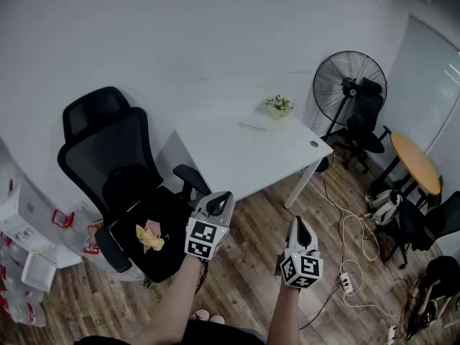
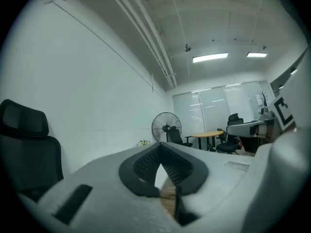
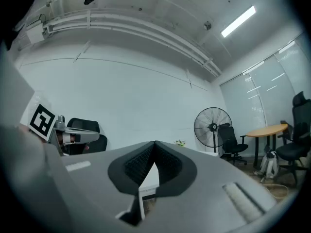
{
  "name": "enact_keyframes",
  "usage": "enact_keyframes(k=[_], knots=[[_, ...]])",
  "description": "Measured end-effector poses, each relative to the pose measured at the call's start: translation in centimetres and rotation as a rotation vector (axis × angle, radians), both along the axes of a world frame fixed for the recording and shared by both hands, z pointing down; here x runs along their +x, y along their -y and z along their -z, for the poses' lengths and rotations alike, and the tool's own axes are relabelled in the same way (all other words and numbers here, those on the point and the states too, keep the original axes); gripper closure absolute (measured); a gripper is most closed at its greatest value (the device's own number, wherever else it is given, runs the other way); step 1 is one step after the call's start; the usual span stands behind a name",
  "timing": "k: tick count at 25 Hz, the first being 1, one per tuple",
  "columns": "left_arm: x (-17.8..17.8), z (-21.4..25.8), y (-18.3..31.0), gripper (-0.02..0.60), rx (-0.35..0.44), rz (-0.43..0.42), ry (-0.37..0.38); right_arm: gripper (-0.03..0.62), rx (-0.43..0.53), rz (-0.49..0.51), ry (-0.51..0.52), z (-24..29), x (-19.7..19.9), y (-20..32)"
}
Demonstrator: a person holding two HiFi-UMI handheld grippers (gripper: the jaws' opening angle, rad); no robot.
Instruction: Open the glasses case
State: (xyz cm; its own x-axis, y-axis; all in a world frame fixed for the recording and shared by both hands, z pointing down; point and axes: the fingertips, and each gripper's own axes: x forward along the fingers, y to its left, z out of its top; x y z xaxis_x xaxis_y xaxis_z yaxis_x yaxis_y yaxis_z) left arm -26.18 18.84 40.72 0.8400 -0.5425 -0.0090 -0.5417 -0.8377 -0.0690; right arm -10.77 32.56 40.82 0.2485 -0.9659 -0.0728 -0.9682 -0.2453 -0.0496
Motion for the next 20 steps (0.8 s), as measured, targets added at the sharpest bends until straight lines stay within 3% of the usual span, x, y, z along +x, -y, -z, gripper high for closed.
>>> enact_keyframes(k=[20], knots=[[0.6, -0.8, -1.6, 0.574, -0.013, -0.017, 0.03, 0.583, -0.001, 0.007, -0.002, 0.0, -0.2, -1.0]])
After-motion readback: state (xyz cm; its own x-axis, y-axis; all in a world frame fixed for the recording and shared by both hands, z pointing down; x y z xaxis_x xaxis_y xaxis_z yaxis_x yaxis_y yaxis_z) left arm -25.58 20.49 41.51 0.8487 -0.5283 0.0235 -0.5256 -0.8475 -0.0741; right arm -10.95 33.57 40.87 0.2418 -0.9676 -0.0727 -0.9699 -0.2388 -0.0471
